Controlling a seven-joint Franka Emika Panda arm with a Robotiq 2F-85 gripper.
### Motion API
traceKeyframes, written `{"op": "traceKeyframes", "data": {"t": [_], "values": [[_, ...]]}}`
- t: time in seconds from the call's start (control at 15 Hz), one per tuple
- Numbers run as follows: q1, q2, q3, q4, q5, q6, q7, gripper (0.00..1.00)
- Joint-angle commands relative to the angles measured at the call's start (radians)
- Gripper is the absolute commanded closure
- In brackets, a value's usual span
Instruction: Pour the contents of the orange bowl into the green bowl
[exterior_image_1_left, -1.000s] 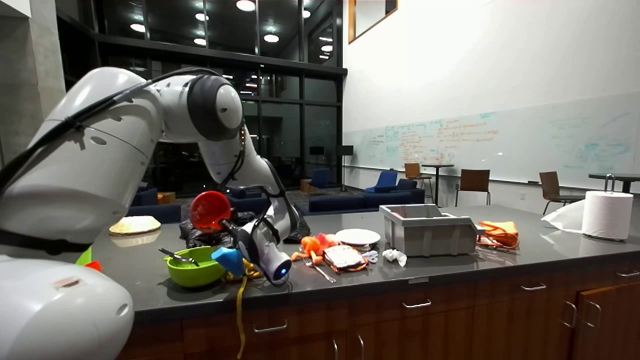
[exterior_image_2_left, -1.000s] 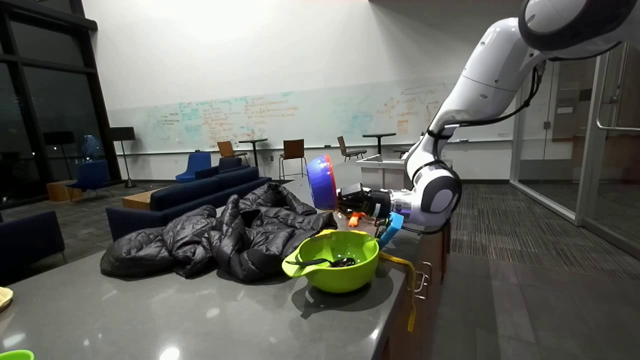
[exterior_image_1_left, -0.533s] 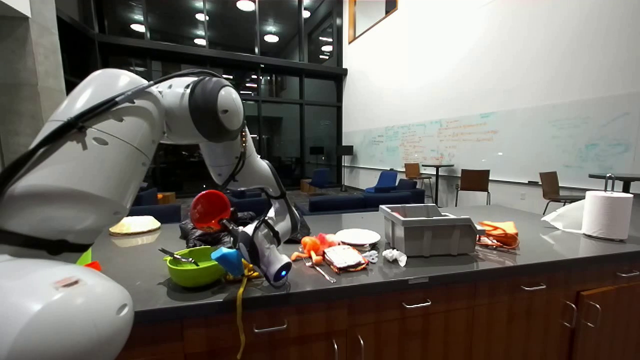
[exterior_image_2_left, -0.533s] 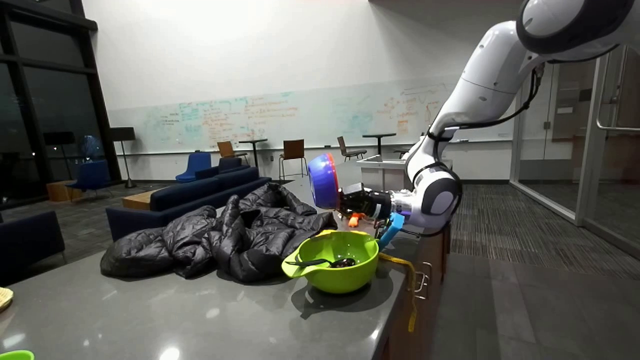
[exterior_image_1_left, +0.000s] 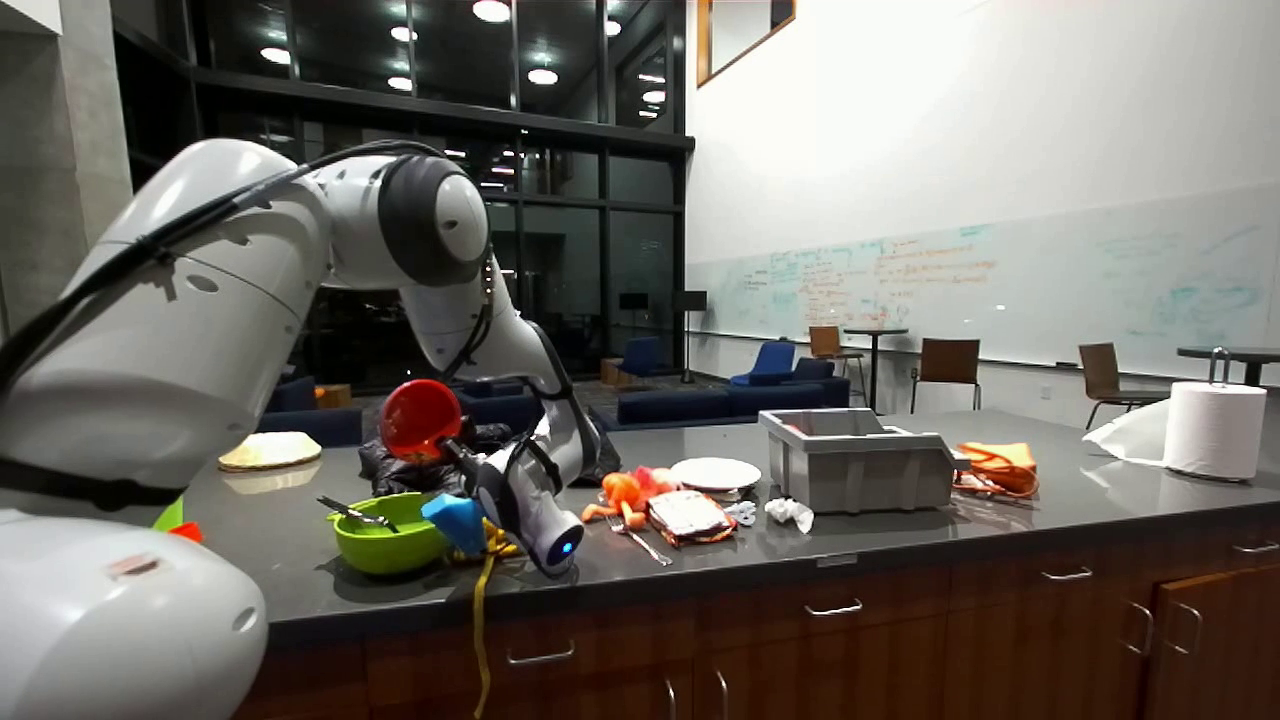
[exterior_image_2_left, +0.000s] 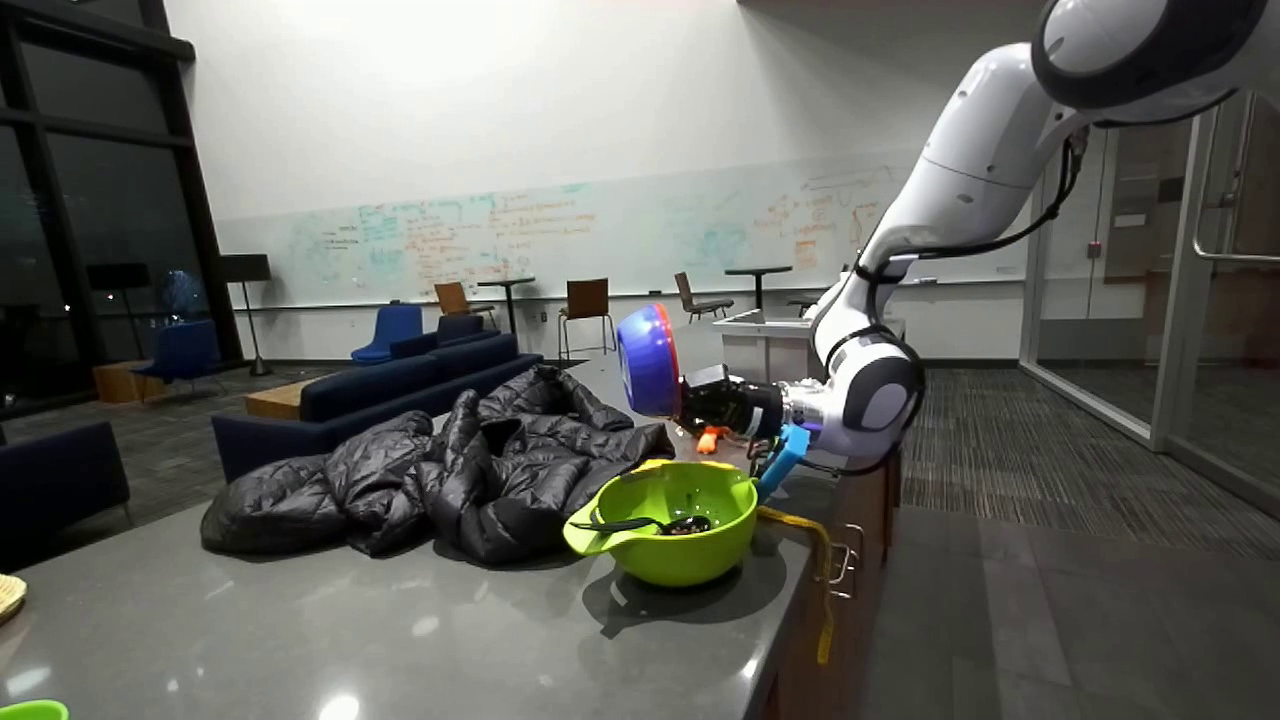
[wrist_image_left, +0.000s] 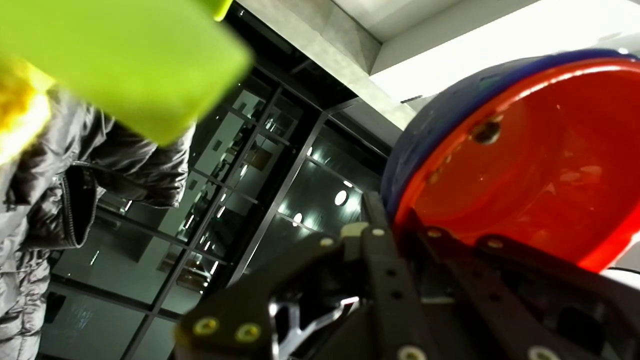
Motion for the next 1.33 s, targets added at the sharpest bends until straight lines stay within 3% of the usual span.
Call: {"op": "traceKeyframes", "data": {"t": [0.0, 1.27], "values": [[-0.005, 0.010, -0.007, 0.015, -0.027, -0.033, 0.035, 0.98], [0.007, 0.015, -0.014, 0.030, -0.051, -0.007, 0.047, 0.98]]}}
